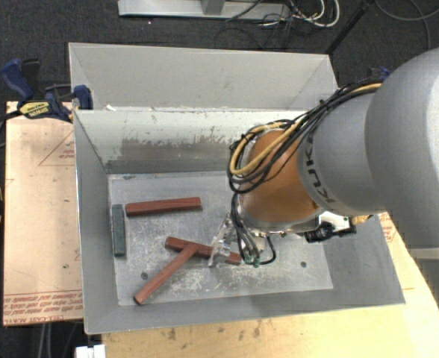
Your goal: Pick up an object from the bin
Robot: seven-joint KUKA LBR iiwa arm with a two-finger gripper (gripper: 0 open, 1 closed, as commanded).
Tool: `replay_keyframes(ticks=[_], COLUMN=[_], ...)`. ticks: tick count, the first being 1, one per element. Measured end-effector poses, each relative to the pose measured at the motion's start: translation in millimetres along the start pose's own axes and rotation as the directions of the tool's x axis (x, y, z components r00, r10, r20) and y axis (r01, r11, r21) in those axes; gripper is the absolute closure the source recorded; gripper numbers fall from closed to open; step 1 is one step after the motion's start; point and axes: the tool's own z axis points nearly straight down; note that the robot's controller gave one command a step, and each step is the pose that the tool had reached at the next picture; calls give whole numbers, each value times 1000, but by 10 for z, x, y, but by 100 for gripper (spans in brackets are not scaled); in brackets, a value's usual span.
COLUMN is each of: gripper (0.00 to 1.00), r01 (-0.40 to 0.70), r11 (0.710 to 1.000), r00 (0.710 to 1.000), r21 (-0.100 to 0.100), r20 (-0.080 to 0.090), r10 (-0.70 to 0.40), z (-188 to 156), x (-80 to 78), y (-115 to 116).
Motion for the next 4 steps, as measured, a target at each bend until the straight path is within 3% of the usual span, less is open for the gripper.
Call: replay_keyframes(ticks=[2, 3, 4], gripper=[100, 100, 100], r01=[-1, 1, 1], r11=[1000, 1000, 1000], r00=[1000, 1000, 1000], r21=[1, 8, 6], r20=[-5, -22, -21], r10=[1, 0, -1], z=[-25, -150, -360], x=[7, 46, 34], y=[-3, -12, -4])
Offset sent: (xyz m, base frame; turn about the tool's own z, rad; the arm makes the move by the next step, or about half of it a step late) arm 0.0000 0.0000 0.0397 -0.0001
